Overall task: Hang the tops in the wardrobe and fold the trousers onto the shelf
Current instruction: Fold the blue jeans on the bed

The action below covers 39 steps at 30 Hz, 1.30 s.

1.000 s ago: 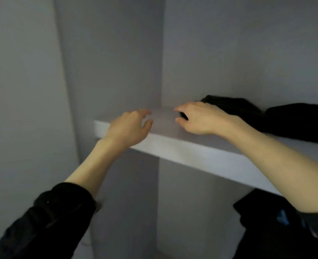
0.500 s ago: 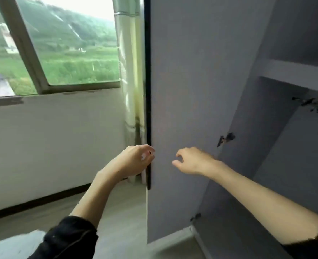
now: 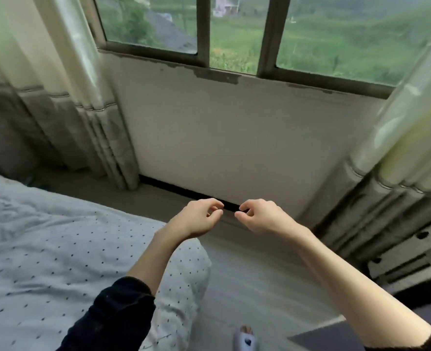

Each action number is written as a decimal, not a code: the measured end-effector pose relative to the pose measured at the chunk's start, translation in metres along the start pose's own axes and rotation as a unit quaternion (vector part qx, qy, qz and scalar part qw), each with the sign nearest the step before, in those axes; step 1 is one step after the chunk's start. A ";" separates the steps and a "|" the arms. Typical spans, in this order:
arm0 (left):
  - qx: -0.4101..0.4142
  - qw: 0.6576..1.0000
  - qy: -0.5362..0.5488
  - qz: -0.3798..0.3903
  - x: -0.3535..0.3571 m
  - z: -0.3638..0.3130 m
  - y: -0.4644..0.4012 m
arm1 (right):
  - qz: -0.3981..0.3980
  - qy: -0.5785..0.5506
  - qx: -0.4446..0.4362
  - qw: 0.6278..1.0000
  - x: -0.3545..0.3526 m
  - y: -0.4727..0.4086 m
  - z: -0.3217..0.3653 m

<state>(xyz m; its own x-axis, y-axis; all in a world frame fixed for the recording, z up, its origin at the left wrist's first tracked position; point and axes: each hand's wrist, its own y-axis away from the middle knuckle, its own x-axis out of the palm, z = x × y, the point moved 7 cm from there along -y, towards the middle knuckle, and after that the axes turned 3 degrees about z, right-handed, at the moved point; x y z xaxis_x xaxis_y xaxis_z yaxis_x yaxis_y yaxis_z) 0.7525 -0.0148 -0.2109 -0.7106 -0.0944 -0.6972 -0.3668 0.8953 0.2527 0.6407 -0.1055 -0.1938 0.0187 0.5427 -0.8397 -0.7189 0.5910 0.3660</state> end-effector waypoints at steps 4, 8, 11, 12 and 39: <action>-0.072 0.993 0.055 -0.075 -0.050 0.050 -0.055 | 0.042 -0.002 -0.098 0.994 -0.013 -0.100 0.044; -0.128 0.952 0.191 -0.204 -0.099 0.080 -0.086 | 0.079 -0.015 -0.187 0.979 -0.035 -0.177 0.089; -0.184 0.910 0.224 -0.296 -0.142 0.110 -0.103 | 0.114 0.016 -0.255 0.960 -0.056 -0.241 0.136; -0.194 0.903 0.227 -0.309 -0.150 0.116 -0.104 | 0.115 0.021 -0.272 0.955 -0.060 -0.254 0.145; -0.454 0.580 0.300 -0.606 -0.408 0.487 -0.108 | 0.423 0.107 -0.567 0.699 0.108 -0.553 0.657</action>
<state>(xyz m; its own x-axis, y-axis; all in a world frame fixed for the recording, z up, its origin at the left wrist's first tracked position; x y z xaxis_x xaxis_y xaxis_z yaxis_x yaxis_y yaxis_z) 1.3740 0.1392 -0.2804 0.4175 -0.7940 -0.4419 -0.7869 -0.5591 0.2611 1.4969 0.0183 -0.2236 -0.7627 0.2389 -0.6010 -0.5013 -0.8056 0.3158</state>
